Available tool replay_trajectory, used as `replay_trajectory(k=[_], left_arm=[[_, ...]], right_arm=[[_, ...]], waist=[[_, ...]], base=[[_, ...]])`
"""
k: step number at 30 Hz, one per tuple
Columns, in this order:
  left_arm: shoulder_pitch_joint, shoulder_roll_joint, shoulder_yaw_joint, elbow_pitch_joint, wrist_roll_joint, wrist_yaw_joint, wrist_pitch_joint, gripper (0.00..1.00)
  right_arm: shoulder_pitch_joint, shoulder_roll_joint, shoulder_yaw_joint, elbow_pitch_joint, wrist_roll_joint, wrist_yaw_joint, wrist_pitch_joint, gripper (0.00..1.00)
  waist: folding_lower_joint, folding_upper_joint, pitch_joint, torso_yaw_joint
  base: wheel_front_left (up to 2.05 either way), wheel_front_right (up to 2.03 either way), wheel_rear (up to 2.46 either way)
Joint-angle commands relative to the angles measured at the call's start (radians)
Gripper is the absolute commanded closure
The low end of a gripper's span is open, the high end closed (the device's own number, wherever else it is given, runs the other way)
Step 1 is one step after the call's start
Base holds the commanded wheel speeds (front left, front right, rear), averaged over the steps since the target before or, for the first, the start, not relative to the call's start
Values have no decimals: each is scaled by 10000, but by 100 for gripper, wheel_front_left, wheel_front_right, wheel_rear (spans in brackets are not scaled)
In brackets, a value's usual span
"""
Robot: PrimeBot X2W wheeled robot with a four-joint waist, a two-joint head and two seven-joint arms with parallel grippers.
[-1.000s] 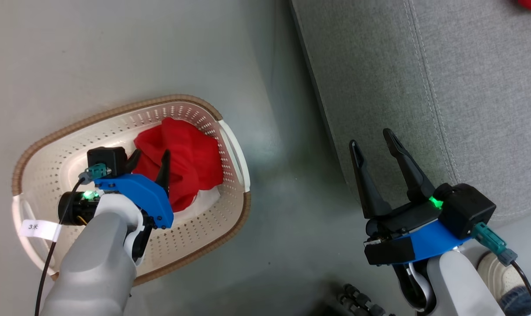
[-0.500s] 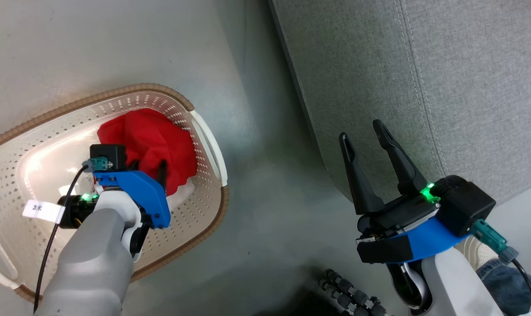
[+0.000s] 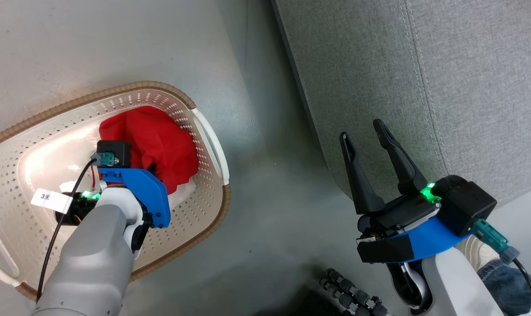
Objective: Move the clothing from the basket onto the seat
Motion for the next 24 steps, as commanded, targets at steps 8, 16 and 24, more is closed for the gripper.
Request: replay_trajectory(k=[8, 16, 24], left_arm=[[-186, -100, -86, 166, -125, -85, -159, 100], [231, -411, -170, 203, -359, -146, -517, 100], [970, -911, -507, -127, -744, -206, -882, 100]], right_arm=[[-174, 9, -15, 68, -65, 5, -50, 0], [-219, 8, -74, 269, -324, 5, -48, 0], [58, -1, -180, 792, -859, 5, -44, 0]], waist=[[0, 0, -240, 103], [0, 0, -1347, 687], [0, 0, -3322, 1741]], base=[[0, 0, 0], [0, 0, 0], [0, 0, 0]])
